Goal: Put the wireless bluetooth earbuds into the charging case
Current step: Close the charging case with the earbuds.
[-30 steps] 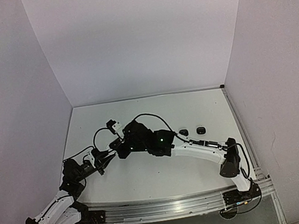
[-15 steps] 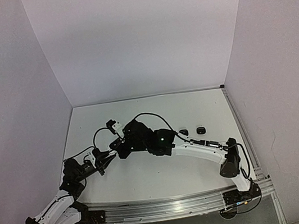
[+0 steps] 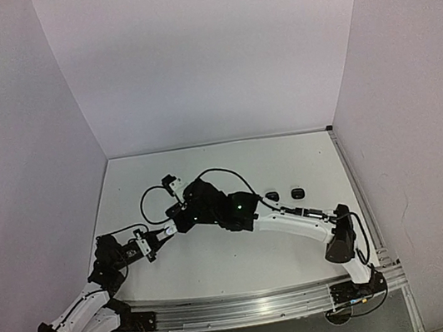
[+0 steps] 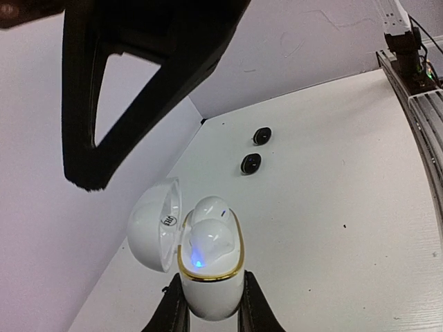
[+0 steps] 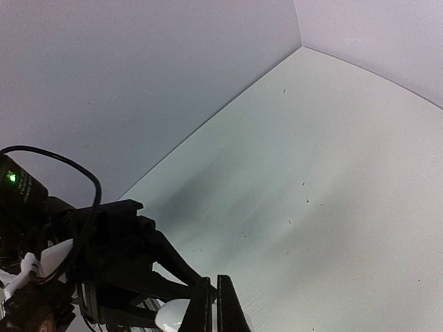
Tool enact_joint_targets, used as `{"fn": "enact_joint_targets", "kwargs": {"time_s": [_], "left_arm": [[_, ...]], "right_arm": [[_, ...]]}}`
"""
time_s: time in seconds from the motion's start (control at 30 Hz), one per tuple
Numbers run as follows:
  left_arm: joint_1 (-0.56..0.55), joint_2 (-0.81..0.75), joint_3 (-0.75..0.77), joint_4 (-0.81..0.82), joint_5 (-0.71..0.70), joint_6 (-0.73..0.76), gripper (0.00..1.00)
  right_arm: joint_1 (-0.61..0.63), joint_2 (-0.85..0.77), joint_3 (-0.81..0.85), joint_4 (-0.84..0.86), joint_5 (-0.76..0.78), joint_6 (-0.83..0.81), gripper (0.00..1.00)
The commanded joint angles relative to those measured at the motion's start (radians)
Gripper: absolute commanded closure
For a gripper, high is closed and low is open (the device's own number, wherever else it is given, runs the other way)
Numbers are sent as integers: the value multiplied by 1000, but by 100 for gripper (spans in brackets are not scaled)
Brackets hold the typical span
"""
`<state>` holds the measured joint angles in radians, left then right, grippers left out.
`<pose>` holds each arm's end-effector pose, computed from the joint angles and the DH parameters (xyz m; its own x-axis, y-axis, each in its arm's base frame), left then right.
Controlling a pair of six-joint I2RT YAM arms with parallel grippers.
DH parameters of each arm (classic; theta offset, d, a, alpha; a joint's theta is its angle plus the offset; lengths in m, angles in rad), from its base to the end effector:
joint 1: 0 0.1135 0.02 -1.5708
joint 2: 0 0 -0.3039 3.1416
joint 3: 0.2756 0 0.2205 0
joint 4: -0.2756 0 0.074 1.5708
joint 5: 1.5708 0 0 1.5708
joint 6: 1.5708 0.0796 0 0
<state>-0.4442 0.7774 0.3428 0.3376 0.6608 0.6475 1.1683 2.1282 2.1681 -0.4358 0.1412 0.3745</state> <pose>0.1211 -0.1117 0.2785 0.4676 0.3049 -0.8297 0.7633 0.3341 0.5530 0.2185 0.4845 0.3809 -0.4552 -0.1447 -0.8786 -0.7452 0.6019 0.2870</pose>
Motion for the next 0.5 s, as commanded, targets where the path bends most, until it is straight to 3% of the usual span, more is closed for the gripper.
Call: {"fn": "enact_joint_targets", "kwargs": {"time_s": [0.0,0.2,0.4,0.43,0.47], "left_arm": [[1,-14,14,19,-5,51,100],[1,48,52,45,-128,-68,100],[1,70,76,40,-128,-181,100],[3,72,87,24,-114,-247,100],[5,75,97,18,-85,-330,100]], "right_arm": [[3,36,-5,-3,-22,47,100],[15,-31,-84,-7,-56,54,100],[20,-128,-175,-7,-36,60,100],[16,-146,-191,-6,-30,57,98],[4,-159,-204,-6,-45,60,90]]}}
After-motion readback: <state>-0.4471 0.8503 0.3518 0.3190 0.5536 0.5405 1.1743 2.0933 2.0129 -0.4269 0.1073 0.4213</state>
